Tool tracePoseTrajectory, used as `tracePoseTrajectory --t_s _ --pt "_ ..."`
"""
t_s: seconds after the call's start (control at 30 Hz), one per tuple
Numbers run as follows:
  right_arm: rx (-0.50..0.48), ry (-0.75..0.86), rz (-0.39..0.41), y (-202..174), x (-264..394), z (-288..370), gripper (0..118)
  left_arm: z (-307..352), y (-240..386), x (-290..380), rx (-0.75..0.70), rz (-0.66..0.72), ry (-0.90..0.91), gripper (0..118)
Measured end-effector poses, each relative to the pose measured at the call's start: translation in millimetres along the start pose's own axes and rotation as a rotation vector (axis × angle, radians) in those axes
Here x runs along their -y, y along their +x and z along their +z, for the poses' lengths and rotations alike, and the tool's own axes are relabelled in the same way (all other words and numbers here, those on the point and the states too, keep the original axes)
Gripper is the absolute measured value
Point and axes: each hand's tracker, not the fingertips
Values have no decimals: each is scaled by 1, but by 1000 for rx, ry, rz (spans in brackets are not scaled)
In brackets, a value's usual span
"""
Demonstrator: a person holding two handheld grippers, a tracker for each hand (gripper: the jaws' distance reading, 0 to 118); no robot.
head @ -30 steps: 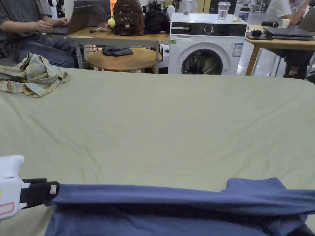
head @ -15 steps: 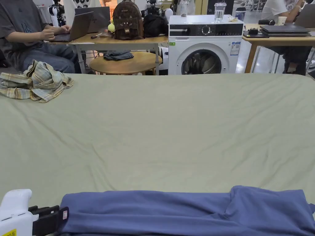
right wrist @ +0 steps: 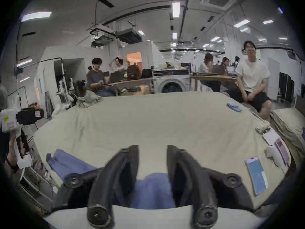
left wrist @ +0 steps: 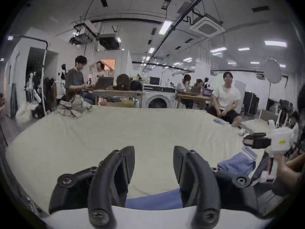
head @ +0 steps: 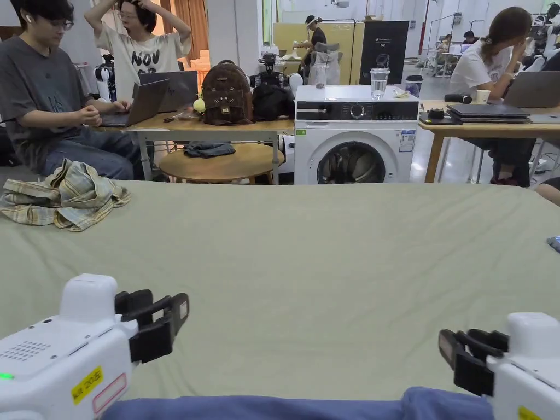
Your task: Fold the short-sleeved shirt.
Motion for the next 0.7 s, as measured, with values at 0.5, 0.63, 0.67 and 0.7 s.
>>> tracePoseTrajectory --t_s 0.5,0.63,0.67,0.7 --pt "-22 -15 -1 -8 9 -9 0 12 -81 25 210 324 -109 56" --pt "-50 -52 -12 -2 21 6 0 26 -135 64 113 428 -231 67" --pt "-52 -62 -13 0 24 8 0 31 -139 72 104 493 -260 67" --pt "-54 -73 -14 2 26 9 0 31 -151 83 110 557 -285 67"
